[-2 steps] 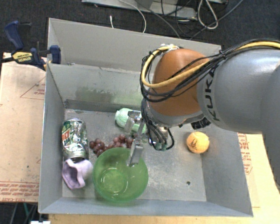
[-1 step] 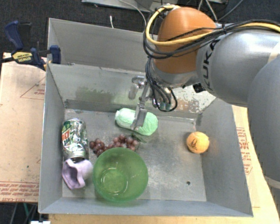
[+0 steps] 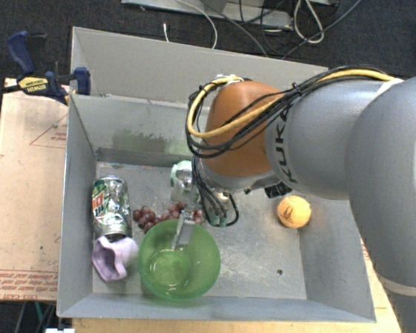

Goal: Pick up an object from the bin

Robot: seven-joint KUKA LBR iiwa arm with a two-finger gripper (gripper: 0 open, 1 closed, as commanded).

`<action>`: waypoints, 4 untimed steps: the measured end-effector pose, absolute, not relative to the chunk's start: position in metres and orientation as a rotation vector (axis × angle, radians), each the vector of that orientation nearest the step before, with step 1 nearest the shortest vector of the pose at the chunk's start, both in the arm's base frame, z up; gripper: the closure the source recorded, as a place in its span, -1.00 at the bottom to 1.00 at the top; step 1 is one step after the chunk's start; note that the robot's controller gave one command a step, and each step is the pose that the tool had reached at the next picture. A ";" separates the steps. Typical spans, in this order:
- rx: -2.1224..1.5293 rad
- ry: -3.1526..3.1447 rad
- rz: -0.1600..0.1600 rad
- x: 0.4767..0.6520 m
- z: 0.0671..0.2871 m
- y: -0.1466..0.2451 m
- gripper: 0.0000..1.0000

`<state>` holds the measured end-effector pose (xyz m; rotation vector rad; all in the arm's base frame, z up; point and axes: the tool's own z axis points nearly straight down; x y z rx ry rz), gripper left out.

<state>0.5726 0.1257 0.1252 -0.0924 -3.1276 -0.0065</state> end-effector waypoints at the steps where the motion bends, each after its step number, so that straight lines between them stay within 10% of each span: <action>1: -0.141 -3.131 -0.006 0.582 0.130 0.123 -1.00; 2: -0.098 -3.134 -0.008 0.614 0.069 0.116 -1.00; 3: -0.326 -3.129 -0.011 0.594 0.089 0.123 1.00; 4: -0.325 -3.129 -0.011 0.594 0.089 0.123 1.00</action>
Offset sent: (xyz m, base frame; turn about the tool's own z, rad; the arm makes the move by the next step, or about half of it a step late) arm 0.0414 -0.0116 -0.0552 0.0023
